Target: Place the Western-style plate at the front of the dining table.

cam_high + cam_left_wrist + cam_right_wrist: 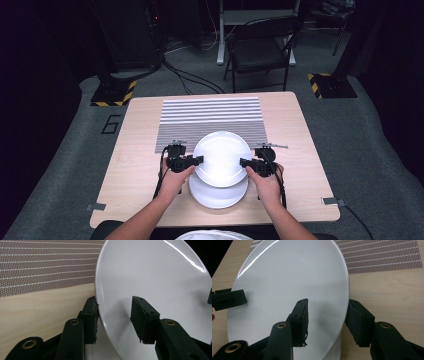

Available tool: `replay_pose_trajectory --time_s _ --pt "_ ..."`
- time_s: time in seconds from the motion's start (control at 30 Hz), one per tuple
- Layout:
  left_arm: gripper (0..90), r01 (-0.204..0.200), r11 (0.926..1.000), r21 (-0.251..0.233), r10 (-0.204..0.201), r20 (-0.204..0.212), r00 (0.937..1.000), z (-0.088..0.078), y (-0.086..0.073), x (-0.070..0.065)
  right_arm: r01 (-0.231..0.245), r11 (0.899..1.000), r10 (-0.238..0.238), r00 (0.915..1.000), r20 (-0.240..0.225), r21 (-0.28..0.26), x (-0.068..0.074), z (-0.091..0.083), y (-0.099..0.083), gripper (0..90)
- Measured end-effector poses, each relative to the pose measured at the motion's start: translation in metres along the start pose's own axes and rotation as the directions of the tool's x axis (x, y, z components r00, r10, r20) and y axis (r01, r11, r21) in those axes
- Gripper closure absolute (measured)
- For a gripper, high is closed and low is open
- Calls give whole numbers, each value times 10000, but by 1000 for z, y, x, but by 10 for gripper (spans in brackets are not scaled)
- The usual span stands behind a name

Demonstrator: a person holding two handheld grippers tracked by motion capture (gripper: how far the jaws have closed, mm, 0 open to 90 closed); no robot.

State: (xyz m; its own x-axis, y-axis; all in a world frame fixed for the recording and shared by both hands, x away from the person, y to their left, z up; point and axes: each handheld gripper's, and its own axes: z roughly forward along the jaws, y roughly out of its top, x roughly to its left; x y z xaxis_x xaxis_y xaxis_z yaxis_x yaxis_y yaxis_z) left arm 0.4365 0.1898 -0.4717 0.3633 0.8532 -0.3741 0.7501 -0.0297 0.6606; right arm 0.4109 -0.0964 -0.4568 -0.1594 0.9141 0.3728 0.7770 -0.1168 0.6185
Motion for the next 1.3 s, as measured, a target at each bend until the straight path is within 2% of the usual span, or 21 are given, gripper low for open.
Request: replay_pose_trajectory --time_s 0.23,0.27,0.77,0.97,1.1,1.3 --pt "575 95 9999 -57 -95 15 10000 -1 3 5 120 9999 -120 9999 94 35 4 4 7 533" --pt "575 207 9997 -109 -206 37 9998 -1 3 5 293 9996 -292 9995 135 -33 4 5 8 532" --pt "577 261 9995 -163 -261 -46 9996 -1 13 10 267 9996 -268 9996 112 101 6 14 16 533" --pt "577 196 9996 -182 -197 -46 9998 -2 19 11 329 9995 -329 9994 101 -7 7 16 20 533" --pt "579 350 9991 -238 -350 11 9994 -3 23 13 305 9995 -305 9995 57 4 9 16 24 533" --pt "579 323 9989 -329 -324 -44 9995 -5 28 14 371 9993 -370 9993 36 -60 12 16 30 533"
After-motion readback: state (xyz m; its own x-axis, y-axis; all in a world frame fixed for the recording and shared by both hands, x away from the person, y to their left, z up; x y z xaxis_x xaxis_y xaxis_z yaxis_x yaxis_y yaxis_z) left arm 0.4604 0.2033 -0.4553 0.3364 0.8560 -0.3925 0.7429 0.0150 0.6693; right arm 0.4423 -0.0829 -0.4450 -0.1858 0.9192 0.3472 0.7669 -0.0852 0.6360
